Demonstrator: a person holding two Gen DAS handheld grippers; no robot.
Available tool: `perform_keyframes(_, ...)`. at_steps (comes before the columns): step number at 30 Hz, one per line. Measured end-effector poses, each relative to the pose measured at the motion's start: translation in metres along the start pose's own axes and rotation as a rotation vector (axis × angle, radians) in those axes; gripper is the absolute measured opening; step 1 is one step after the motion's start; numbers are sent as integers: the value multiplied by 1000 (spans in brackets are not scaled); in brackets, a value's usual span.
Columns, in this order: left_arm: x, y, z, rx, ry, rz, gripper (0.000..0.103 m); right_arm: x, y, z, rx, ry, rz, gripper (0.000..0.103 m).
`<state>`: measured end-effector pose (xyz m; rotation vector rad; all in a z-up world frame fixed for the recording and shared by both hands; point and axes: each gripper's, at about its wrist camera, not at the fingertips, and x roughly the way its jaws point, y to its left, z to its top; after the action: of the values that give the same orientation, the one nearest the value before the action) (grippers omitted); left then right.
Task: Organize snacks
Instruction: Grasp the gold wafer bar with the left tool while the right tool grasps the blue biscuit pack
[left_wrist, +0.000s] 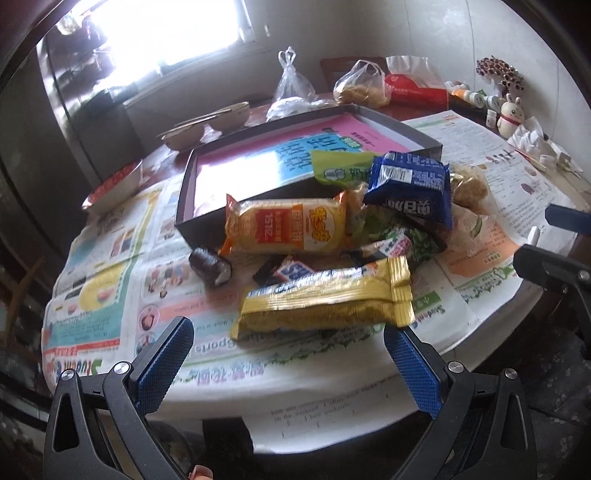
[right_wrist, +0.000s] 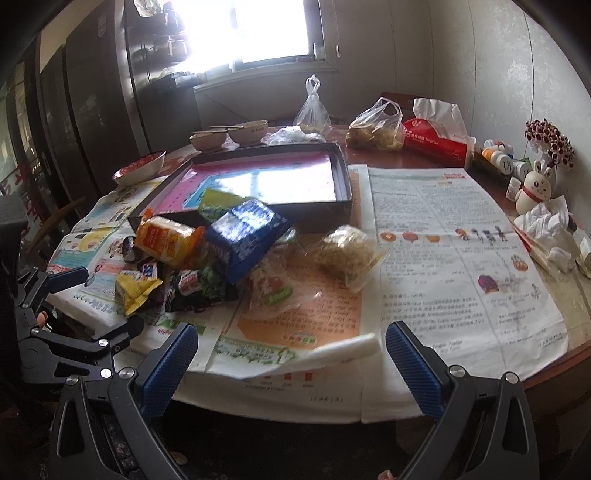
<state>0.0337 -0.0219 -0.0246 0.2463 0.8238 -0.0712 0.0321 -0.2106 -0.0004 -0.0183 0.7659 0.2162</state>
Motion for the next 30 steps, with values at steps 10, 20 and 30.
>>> perform_keyframes(10, 17, 32, 13, -120, -1, -87, 96, 37, 16, 33, -118, 14, 29, 103)
perform_keyframes(20, 29, 47, 23, -164, 0, -150, 84, 76, 33, 55, -203, 40, 60, 103)
perform_keyframes(30, 45, 44, 32, -153, 30, -174, 55, 92, 28, 65, -209, 49, 130, 92)
